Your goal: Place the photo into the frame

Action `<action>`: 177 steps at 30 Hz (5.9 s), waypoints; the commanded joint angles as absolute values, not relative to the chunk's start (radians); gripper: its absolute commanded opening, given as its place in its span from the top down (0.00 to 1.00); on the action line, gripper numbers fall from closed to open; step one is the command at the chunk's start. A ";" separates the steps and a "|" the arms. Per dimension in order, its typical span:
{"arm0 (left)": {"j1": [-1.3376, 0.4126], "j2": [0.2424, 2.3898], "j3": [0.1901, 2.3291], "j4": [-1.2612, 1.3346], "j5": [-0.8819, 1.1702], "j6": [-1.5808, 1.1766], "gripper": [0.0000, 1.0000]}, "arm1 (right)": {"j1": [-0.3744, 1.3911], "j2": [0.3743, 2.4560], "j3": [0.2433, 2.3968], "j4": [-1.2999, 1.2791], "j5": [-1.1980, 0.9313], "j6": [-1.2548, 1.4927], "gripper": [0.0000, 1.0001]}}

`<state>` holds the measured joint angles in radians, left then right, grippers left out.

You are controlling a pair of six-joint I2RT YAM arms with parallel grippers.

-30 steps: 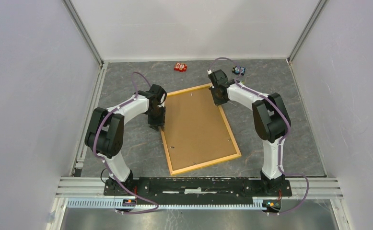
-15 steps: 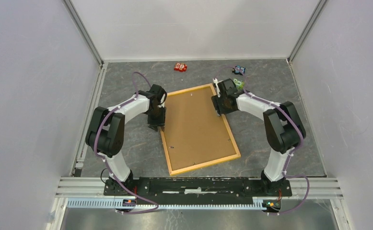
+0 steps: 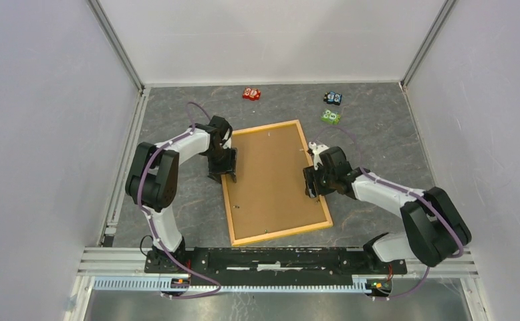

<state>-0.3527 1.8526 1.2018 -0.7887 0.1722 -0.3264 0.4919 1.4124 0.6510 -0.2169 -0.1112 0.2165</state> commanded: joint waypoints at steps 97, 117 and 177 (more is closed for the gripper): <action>-0.418 1.434 0.868 -0.580 -0.246 -0.687 0.31 | 0.368 1.212 0.470 -0.099 -0.163 0.278 0.29; -0.418 1.427 0.748 -0.582 -0.242 -0.761 0.64 | 0.370 1.543 0.853 -0.358 0.168 0.655 0.27; -0.418 1.419 0.736 -0.558 -0.202 -0.744 0.71 | 0.379 1.596 0.874 -0.339 -0.024 0.333 0.47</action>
<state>-0.4133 1.4117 0.7525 -0.5900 -0.2440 -0.7319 0.3656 1.5822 0.8547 -0.3111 0.0654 0.3492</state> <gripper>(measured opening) 0.292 0.532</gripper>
